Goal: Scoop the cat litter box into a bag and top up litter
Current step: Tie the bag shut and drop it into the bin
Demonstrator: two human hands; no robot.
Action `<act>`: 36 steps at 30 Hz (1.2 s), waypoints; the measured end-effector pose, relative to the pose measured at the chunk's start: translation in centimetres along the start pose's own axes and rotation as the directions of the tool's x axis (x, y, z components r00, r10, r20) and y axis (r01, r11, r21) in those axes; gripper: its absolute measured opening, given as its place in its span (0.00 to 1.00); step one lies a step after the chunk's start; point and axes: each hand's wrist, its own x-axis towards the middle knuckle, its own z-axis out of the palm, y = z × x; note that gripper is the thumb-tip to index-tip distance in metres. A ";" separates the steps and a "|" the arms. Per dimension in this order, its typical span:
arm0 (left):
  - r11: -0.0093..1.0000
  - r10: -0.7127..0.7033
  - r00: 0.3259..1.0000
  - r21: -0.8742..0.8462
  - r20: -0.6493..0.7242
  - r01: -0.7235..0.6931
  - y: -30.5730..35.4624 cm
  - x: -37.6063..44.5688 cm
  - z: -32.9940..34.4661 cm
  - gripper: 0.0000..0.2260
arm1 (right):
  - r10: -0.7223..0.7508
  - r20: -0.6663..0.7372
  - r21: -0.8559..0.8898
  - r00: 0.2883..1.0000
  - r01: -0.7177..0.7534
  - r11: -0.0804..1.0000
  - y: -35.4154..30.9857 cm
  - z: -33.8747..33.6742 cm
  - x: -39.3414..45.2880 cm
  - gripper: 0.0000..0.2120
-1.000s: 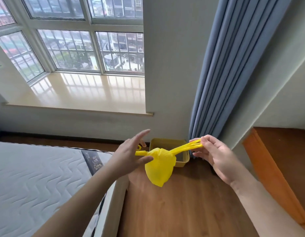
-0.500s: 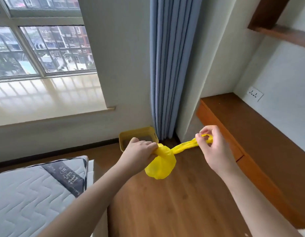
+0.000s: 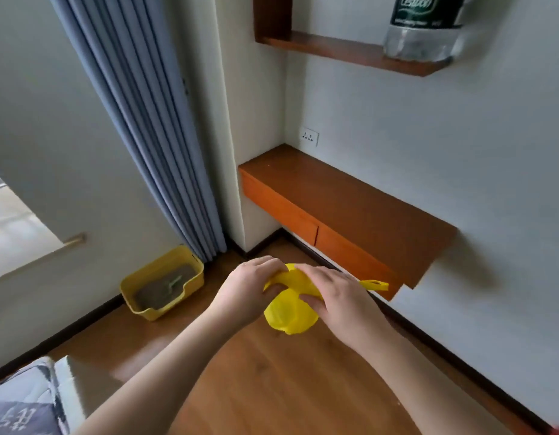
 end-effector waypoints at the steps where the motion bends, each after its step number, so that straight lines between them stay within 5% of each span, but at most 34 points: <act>1: 0.999 0.023 1.000 -0.025 0.010 -0.023 1.9 0.1 1.1 0.10 | 0.038 -0.018 0.000 0.999 -0.038 0.999 0.9 -0.8 -2.0 0.24; 9: 0.929 0.370 0.928 -0.043 0.051 -0.368 18.6 0.3 9.5 0.08 | 0.355 -0.172 -0.069 0.919 -0.371 0.926 7.4 -6.9 -18.4 0.22; 18: 0.774 0.622 0.775 -0.239 0.112 -0.586 35.0 1.7 19.2 0.12 | 0.584 -0.445 0.045 0.679 -0.634 0.772 13.3 -12.6 -33.7 0.18; 25: 0.698 0.687 0.716 -0.386 0.125 -0.603 45.6 3.5 26.8 0.11 | 0.687 -0.553 0.157 0.472 -0.750 0.642 18.4 -15.9 -42.0 0.18; 36: 0.508 0.826 0.519 -0.689 0.219 -0.517 60.7 8.1 37.6 0.09 | 0.805 -0.528 0.249 0.271 -0.857 0.452 28.9 -22.0 -51.9 0.16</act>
